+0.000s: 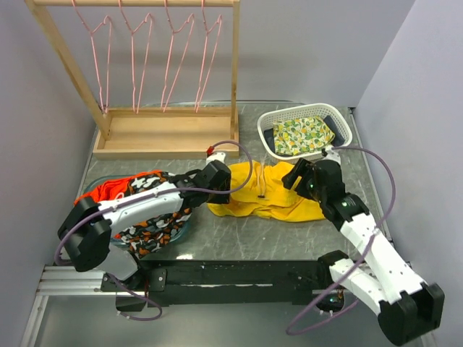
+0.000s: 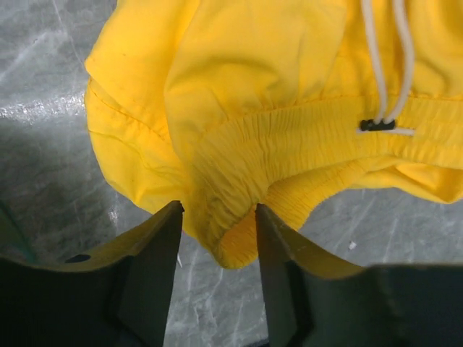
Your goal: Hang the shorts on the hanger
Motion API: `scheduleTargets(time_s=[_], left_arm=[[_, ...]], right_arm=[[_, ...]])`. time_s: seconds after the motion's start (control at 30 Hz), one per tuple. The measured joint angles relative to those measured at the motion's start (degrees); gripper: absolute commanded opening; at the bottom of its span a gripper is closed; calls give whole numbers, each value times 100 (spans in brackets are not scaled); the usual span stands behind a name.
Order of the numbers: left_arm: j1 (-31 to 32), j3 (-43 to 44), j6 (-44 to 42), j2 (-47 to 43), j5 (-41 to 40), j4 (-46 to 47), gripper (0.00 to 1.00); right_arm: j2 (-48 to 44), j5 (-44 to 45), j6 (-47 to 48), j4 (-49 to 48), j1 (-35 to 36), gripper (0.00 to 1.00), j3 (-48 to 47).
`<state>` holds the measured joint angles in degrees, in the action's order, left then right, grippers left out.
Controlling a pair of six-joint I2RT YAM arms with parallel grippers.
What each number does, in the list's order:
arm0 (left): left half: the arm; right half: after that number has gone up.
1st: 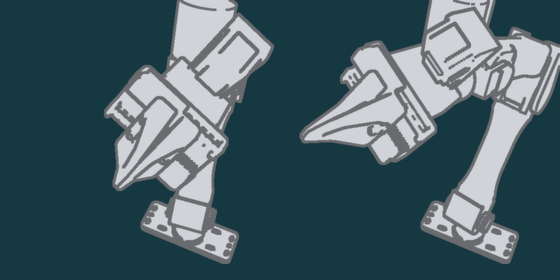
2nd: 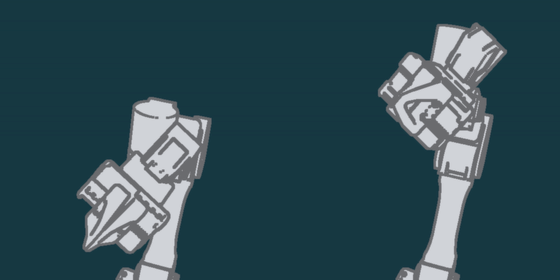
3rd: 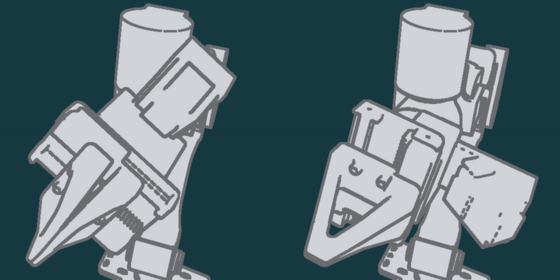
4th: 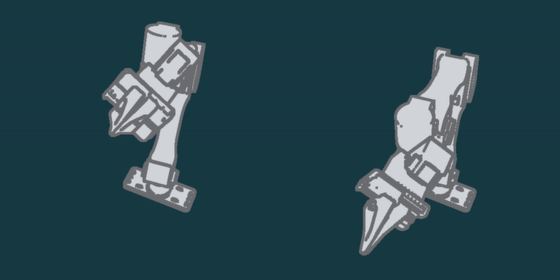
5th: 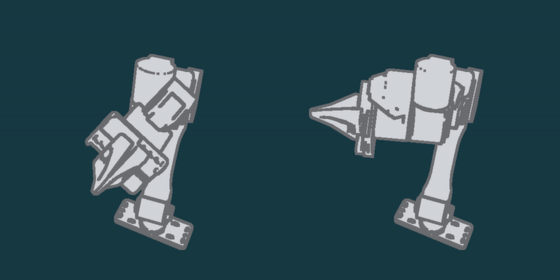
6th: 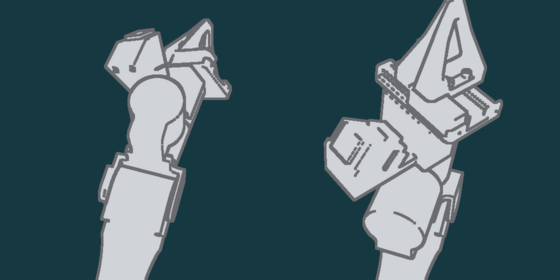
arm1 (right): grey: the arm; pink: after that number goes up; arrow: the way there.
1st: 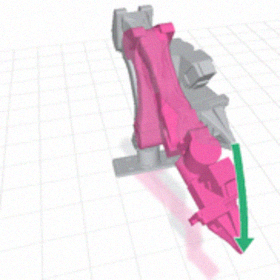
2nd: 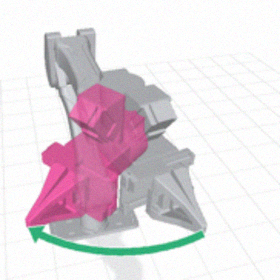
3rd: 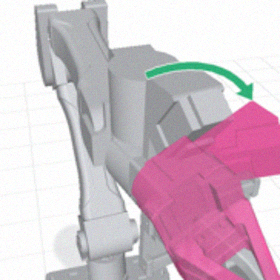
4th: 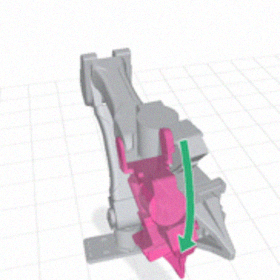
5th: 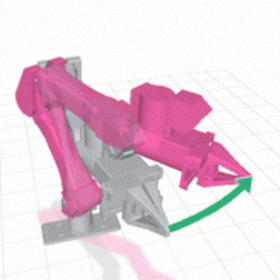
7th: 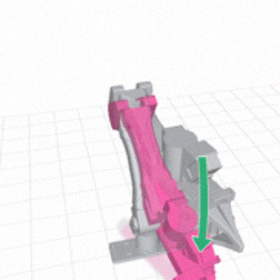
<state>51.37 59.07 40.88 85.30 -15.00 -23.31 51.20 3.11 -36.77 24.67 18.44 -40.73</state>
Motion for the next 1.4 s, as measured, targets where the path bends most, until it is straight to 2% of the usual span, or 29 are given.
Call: scheduleTargets(time_s=[0.1,0.27,0.37,0.47,0.63,0.73,0.9,1.1,1.4], left_arm=[[0,-4,-142,-328,74,-55,62],[-9,2,-433,-1687,372,-168,60],[-7,433,-590,-2229,306,-492,55],[-20,1252,-763,-2304,31,-678,54],[-444,2983,-1106,-1860,-428,-876,53],[-780,4052,-1381,-1231,-575,-890,51],[-1224,5174,-1923,-127,-588,-870,41],[-1775,5486,-2363,767,-592,-767,42],[-1937,5657,-2822,1303,-560,-688,43]], right_arm=[[-437,146,-4,35,136,82,79],[-706,238,-24,70,238,82,101],[-713,245,-50,68,262,82,101],[-645,236,-85,59,350,82,101],[-514,238,-109,55,509,82,101],[-520,238,-107,52,553,82,103],[-529,203,-105,57,581,82,103],[-592,181,-90,61,614,82,103],[-649,131,-85,57,623,82,103]])
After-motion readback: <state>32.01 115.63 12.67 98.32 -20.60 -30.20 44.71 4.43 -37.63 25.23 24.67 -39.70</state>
